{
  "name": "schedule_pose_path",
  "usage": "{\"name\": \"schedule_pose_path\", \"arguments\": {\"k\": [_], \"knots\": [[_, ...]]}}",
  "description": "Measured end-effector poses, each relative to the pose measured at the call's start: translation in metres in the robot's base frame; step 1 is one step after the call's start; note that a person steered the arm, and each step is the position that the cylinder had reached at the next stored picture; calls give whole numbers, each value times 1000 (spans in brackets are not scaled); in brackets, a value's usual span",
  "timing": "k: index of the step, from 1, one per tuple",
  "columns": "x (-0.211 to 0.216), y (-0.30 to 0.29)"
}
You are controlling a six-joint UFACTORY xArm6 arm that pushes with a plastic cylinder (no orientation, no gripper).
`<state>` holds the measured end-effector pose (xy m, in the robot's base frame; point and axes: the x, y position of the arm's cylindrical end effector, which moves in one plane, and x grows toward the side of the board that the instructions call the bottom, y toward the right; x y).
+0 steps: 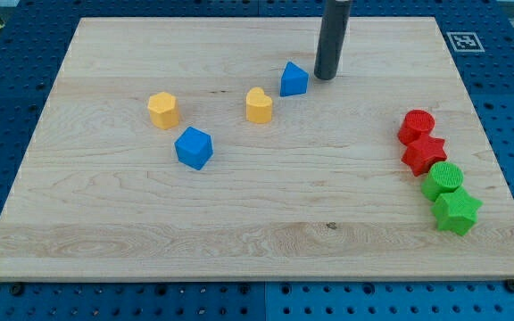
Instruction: Slide the triangle to the top right side of the hexagon
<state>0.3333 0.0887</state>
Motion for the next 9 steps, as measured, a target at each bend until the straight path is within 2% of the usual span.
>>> {"name": "schedule_pose_path", "arguments": {"k": [4, 5, 7, 9], "knots": [[11, -133], [11, -124], [24, -65], [35, -74]]}}
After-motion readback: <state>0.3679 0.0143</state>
